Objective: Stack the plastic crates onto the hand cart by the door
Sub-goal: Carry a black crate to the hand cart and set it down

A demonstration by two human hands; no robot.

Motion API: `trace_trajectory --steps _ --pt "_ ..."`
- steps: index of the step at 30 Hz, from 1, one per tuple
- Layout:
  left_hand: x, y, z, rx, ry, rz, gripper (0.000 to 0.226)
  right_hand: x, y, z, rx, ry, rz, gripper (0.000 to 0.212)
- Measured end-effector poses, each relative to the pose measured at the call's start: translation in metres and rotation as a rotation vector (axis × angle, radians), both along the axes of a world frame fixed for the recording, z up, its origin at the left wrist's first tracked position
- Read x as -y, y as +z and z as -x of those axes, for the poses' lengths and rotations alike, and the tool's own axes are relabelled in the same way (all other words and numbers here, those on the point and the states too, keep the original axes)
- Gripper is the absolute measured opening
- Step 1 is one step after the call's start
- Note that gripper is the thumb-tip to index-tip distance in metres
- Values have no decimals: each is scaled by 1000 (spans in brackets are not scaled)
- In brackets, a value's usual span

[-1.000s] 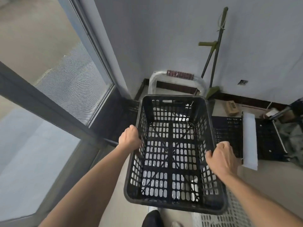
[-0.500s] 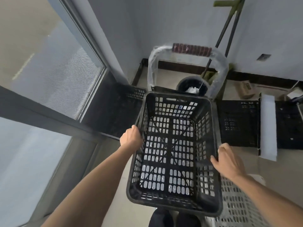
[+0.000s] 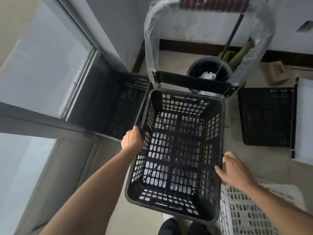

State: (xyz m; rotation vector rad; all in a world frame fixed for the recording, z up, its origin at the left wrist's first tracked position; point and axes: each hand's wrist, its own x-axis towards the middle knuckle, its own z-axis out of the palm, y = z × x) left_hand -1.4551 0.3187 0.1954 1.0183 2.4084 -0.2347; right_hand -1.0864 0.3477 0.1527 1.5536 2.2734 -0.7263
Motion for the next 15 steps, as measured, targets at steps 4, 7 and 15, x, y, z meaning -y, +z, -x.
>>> trace_trajectory --steps 4,7,15 --pt "-7 -22 7 5 25 -4 19 -3 -17 3 -7 -2 -21 39" --pt "-11 -35 9 32 36 1 23 -5 -26 5 -10 7 -22 41" --pt "-16 -69 8 111 27 45 24 -5 -54 -1 21 10 -21 41"
